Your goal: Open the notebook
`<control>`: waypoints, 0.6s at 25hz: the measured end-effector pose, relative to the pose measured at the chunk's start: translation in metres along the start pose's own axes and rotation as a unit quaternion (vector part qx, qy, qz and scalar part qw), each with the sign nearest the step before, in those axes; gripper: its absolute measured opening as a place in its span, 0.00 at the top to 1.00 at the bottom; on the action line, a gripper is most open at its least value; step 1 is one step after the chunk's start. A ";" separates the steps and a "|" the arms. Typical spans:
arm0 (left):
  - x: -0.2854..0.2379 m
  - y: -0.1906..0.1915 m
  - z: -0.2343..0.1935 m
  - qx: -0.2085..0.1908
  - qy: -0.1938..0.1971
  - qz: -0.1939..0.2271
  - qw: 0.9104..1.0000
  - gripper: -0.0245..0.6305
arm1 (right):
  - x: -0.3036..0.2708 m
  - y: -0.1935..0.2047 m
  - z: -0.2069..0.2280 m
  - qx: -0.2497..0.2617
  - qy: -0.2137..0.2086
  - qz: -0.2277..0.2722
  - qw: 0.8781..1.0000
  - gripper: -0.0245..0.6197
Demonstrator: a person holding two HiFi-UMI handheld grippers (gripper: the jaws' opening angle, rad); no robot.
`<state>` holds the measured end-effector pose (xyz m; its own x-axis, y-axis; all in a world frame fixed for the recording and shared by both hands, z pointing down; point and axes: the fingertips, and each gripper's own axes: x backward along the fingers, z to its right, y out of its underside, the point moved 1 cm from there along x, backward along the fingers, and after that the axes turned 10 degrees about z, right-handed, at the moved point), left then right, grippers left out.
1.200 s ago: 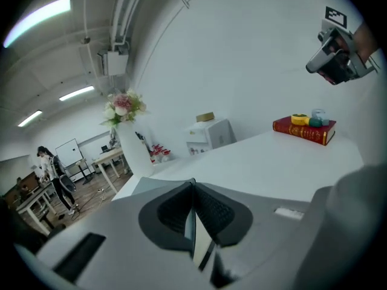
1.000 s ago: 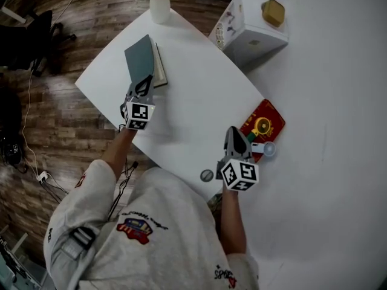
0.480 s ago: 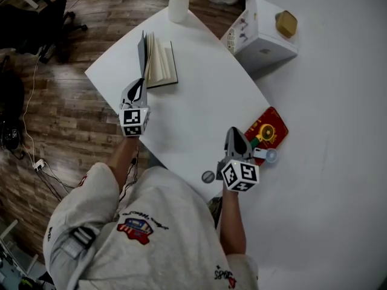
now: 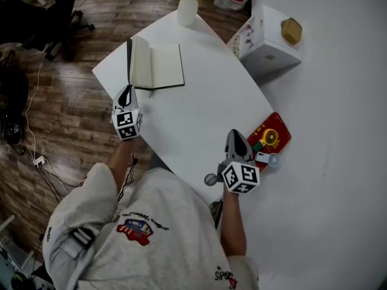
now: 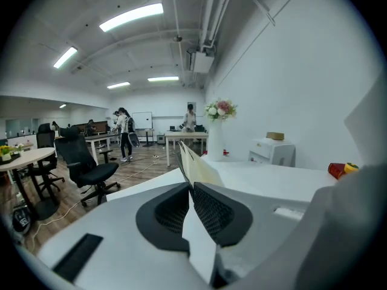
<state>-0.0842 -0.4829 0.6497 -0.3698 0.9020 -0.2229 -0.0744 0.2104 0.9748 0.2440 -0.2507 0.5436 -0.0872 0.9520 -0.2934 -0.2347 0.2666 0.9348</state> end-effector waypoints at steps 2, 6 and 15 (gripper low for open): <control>0.004 0.015 -0.014 -0.007 -0.015 -0.029 0.999 0.94 | -0.001 0.001 -0.004 0.000 -0.006 0.000 1.000 0.96; 0.015 0.046 -0.043 -0.003 -0.042 -0.093 0.995 0.87 | 0.000 0.003 -0.014 0.000 -0.019 0.001 1.000 0.96; 0.084 0.034 -0.029 -0.019 -0.012 -0.085 0.996 0.87 | 0.030 0.003 -0.041 0.006 -0.069 0.011 0.998 0.96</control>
<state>-0.1442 -0.4107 0.6647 -0.3259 0.8634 -0.3851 -0.1691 0.3475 0.9223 0.2007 -0.2277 0.5296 0.0419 0.9692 -0.2427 -0.2231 0.2459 0.9433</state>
